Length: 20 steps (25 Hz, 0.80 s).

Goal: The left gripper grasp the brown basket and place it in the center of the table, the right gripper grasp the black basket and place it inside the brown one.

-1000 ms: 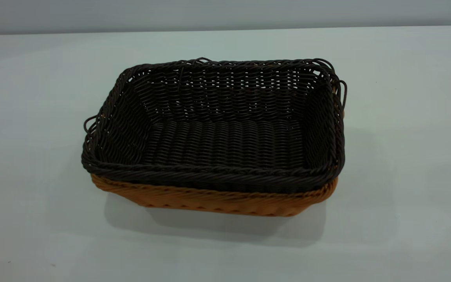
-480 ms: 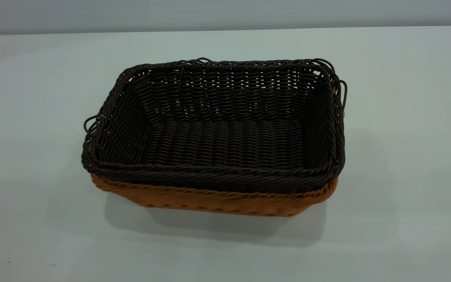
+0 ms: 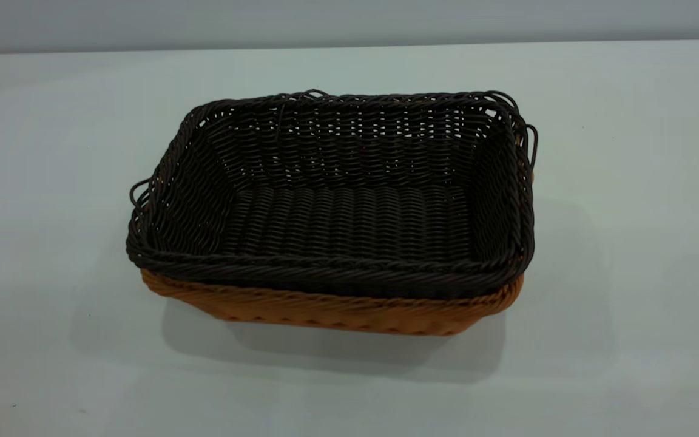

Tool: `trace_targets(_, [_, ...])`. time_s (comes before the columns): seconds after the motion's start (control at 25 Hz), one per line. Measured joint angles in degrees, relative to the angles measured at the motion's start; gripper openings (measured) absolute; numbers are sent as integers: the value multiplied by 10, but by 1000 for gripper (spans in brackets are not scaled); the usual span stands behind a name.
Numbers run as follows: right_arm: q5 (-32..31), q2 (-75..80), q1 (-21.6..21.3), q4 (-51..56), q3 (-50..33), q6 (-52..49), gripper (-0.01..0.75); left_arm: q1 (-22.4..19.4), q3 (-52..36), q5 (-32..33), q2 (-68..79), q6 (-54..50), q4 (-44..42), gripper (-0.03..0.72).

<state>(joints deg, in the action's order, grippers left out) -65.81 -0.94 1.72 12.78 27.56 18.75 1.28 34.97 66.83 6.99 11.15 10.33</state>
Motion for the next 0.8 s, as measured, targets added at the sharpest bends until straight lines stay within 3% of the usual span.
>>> trace_targets(0.24, [0, 0, 0, 1, 0, 0, 584, 0, -40, -2, -2, -14, -51, 563])
trace_targets(0.8, [0, 0, 0, 2, 0, 0, 584, 0, -69, -33, -5, -46, -77, 563])
